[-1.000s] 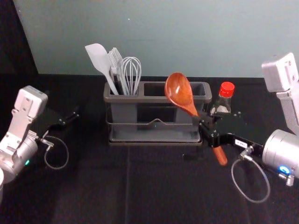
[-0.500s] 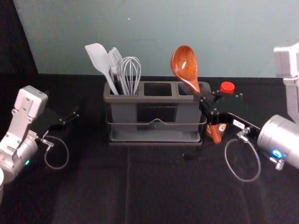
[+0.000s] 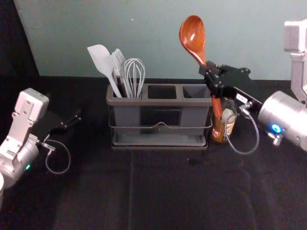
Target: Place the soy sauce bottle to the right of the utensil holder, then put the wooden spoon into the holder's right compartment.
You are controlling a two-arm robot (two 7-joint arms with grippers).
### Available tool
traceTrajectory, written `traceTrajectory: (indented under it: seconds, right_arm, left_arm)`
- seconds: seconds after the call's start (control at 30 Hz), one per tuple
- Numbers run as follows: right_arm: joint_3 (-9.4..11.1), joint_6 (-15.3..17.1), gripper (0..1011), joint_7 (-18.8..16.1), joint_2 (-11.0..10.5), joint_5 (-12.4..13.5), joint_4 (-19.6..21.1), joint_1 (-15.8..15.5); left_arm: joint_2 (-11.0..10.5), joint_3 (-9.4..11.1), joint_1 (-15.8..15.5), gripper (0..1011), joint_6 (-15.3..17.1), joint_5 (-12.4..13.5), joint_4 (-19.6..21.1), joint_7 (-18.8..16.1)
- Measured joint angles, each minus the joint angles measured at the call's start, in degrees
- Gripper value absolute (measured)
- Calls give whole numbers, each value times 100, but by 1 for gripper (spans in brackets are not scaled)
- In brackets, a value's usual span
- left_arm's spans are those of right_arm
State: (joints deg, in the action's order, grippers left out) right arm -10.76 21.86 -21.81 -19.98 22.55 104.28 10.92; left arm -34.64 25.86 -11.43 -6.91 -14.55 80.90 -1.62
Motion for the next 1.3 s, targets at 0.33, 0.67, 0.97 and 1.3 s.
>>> traceTrajectory:
  seconds: [0.33,0.67,0.97,1.3]
  right_arm:
    - [-223,-231,127,72,152,73,-592,608]
    - [-421,-470,127,184,304,126,-1060,986]
    - [-524,-731,127,265,399,220,-1340,1118]
    - [-658,-1377,127,320,429,266,-1525,1027]
  left_arm:
    - [0,0,0,1005,0,0,0,0]
    - [0,0,0,1005,0,0,0,0]
    - [0,0,0,1005,0,0,0,0]
    - [0,0,0,1005,0,0,0,0]
